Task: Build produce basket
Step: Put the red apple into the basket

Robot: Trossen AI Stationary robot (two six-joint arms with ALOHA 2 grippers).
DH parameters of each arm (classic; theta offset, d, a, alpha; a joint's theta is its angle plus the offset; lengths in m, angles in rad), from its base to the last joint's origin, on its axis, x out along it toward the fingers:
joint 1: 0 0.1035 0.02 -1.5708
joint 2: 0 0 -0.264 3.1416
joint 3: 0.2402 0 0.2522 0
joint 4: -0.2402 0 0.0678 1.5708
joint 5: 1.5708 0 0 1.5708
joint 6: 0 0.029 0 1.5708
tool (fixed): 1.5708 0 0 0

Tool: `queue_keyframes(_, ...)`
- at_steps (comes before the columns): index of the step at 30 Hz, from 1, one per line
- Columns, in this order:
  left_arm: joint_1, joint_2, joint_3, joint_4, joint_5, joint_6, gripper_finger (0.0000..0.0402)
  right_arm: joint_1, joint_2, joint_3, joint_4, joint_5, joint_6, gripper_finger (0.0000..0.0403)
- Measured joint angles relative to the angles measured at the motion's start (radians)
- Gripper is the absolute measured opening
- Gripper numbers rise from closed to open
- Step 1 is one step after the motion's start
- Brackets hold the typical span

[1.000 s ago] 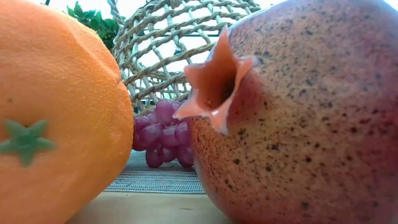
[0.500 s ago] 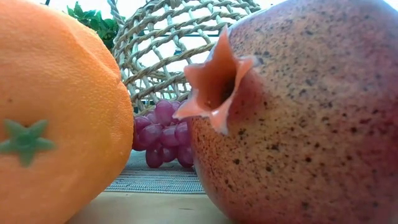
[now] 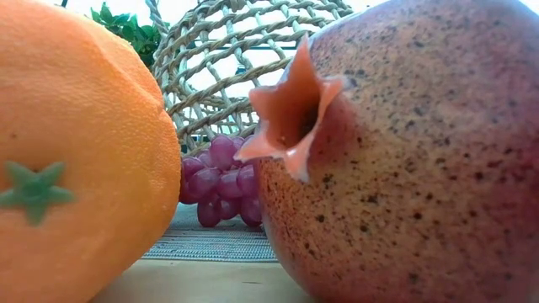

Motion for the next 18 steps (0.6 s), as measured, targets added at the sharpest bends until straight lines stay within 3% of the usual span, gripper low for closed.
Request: queue_keyframes(18,0.000,-0.001,-0.001,0.005,0.000,-0.001,0.0392,-0.006,0.078,0.000,-0.019,-0.040,0.054,0.0274)
